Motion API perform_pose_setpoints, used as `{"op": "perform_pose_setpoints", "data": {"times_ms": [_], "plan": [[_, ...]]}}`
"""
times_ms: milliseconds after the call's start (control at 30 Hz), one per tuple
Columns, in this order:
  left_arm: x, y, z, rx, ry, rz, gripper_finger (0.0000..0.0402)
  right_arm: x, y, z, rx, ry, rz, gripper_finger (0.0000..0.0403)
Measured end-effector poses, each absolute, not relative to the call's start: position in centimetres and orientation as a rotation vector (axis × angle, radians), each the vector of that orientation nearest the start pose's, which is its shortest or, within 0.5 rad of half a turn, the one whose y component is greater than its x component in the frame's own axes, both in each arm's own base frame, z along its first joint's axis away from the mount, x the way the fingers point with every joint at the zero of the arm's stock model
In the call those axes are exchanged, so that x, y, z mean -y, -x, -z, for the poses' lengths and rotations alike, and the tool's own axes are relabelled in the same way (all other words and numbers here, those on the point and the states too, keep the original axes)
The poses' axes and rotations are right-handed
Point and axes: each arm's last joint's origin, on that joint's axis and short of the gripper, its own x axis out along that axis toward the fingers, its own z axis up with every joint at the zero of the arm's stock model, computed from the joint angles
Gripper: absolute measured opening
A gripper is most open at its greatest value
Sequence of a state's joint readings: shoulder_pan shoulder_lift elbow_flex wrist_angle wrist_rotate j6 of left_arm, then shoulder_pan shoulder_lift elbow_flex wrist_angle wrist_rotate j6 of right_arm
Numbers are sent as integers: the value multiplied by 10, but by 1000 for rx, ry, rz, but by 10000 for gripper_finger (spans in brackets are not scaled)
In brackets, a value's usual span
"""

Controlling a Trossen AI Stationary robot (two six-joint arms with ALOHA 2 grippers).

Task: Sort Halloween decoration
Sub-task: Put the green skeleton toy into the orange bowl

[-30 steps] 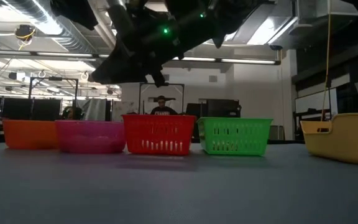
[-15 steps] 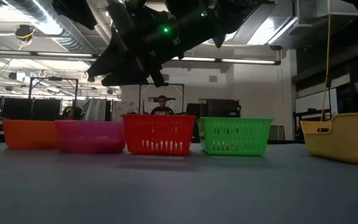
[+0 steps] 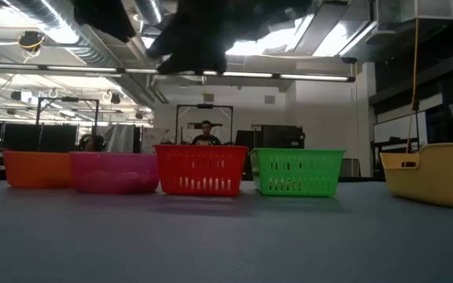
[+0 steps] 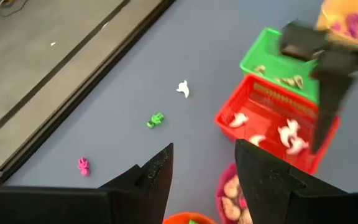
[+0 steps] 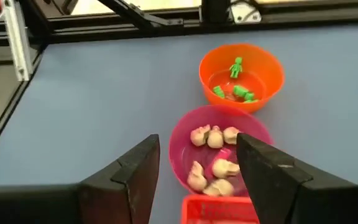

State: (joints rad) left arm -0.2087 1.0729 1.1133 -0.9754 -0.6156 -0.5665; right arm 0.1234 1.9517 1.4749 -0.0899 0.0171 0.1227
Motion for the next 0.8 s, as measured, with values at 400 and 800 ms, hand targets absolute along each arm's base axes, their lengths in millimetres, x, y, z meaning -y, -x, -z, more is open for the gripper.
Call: {"op": "perform_pose_setpoints", "data": {"times_ms": [400, 800], "plan": [[-27, -234, -322, -720, 143, -574, 156, -73, -355, -339, -573, 105, -38, 211], [-100, -278, -262, -947, 148, -458, 156, -81, -270, -392, -588, 126, 32, 211]]}}
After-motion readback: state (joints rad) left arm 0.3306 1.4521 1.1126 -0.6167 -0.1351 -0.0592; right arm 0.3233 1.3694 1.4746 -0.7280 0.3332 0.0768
